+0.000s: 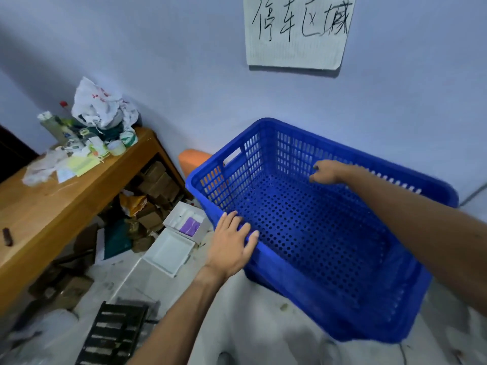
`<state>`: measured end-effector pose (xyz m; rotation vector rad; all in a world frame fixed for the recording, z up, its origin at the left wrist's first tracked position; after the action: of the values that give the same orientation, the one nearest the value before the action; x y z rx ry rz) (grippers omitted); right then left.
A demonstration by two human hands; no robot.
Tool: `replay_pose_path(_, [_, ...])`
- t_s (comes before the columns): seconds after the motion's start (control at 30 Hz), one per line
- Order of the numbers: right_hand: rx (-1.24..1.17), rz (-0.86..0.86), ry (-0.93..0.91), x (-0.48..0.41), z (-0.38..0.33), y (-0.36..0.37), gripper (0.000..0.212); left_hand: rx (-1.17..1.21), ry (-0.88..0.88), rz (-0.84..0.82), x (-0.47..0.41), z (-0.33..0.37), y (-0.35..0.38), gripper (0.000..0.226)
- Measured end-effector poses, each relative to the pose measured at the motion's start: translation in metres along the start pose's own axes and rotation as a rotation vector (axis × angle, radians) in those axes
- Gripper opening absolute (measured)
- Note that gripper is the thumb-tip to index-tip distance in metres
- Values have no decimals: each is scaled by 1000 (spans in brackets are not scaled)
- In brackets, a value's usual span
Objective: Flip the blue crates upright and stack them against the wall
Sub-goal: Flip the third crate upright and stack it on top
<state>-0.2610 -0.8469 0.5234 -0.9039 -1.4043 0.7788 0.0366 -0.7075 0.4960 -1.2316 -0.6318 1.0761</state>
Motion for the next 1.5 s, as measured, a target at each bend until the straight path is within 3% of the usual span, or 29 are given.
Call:
replay_pose_path(0.07, [-23, -93, 8, 15, -12, 13, 53, 20, 83, -35, 1, -1, -5, 59])
replay_pose_path(0.23, [-72, -127, 4, 76, -56, 35, 52, -47, 287, -187, -4, -14, -12, 90])
replay_pose_path(0.33, [-230, -129, -16, 134, -92, 56, 68, -185, 415, -283, -14, -17, -10, 75])
replay_pose_path(0.43, [-377, -113, -21, 185, -115, 85, 83, -232, 362, -303, -15, -10, -5, 50])
replay_pose_path(0.57, [-144, -69, 79, 233, -105, 140, 70, -311, 317, -334, -16, 0, -7, 23])
replay_pose_path(0.67, [98, 126, 199, 255, -83, 161, 58, -394, 351, -393, -23, 5, -18, 10])
replay_pose_path(0.77, [163, 218, 261, 270, -67, 165, 52, -388, 348, -409, -25, 5, -22, 12])
replay_pose_path(1.07, [294, 273, 88, 259, -52, 158, 30, -418, 402, -390, -25, 5, -22, 21])
replay_pose_path(1.3, [452, 307, 92, 237, -5, 118, 31, -381, 365, -360, -39, 26, -12, 24])
replay_pose_path(1.5, [427, 291, 120, 221, 25, 120, 35, -394, 405, -373, -54, 42, -2, 26])
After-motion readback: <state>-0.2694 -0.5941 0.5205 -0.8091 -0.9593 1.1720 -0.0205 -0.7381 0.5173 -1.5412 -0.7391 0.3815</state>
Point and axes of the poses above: each hand's wrist, its own x-axis away from the middle knuckle, its own y-axis out of the palm, z = x × y, the point moved 5 cm from there along -x, towards the middle knuckle, and after that the axes turned 9 degrees about x, right-handed, at the moved point
